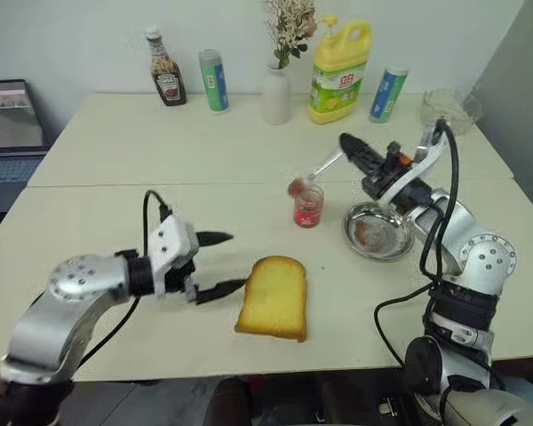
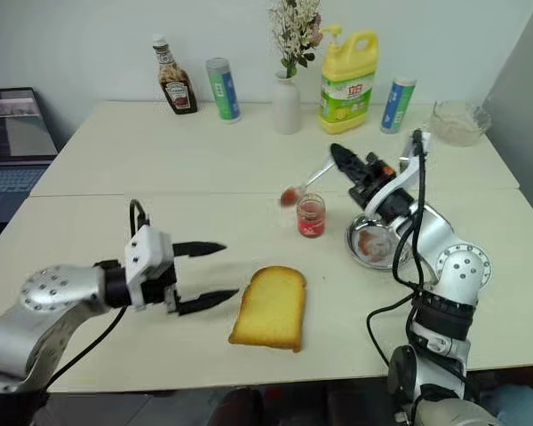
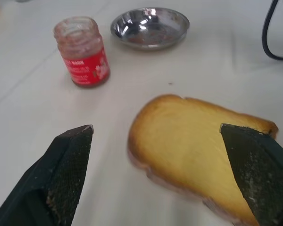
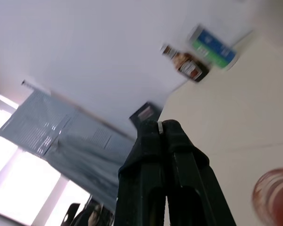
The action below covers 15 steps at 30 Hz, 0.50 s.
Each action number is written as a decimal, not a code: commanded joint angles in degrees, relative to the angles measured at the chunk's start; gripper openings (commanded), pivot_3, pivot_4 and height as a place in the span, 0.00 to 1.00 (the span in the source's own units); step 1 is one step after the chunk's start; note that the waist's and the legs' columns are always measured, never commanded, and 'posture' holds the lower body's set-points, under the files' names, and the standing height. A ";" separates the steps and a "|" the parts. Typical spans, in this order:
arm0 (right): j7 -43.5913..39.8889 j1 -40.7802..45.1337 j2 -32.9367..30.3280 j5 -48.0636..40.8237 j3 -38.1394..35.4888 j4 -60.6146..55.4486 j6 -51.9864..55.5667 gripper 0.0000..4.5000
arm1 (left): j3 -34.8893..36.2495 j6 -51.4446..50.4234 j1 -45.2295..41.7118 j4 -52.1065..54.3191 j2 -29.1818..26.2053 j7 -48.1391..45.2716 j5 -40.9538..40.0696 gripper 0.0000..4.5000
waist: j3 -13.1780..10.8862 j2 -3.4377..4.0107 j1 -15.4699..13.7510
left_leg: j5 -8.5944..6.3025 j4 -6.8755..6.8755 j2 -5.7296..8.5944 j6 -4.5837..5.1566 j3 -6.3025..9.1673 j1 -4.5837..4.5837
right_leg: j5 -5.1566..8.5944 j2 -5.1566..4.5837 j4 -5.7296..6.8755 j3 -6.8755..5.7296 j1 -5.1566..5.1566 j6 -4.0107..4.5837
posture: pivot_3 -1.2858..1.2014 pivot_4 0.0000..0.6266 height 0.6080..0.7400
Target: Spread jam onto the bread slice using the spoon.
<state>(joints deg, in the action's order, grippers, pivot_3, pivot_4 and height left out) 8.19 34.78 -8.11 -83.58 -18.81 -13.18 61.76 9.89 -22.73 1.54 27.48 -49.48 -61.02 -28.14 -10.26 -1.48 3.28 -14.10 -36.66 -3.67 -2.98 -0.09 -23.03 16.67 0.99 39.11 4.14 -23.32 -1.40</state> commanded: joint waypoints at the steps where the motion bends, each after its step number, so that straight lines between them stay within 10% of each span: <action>1: -2.72 -2.25 -2.13 -1.61 5.61 -4.15 1.93 0.01 | 4.41 5.17 4.90 2.04 -2.16 -4.52 0.11 1.00 | 0.00 0.00 0.01 | 0.00 0.00 0.00 0.00 -0.01 0.00 | 0.01 -0.01 -0.02 0.01 0.00 0.02 | 0.52 0.24 1.00; 15: -30.86 -7.52 -15.47 32.60 28.46 -14.60 -13.89 0.01 | 1.99 8.11 10.67 6.08 -4.11 -6.42 1.67 1.00 | -0.01 0.00 -0.16 | 0.00 -0.03 0.02 0.00 -0.03 -0.01 | 0.15 -0.02 -0.10 -0.01 0.00 -0.12 | 0.52 0.24 1.00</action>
<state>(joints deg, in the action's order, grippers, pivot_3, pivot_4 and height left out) -19.99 26.99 -23.51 -53.24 9.30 -24.20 51.45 12.21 -14.59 12.67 31.15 -53.78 -68.26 -25.90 -10.27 -1.48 3.13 -14.10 -36.68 -3.65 -2.98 -0.11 -23.04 16.82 0.97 39.01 4.12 -23.32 -1.52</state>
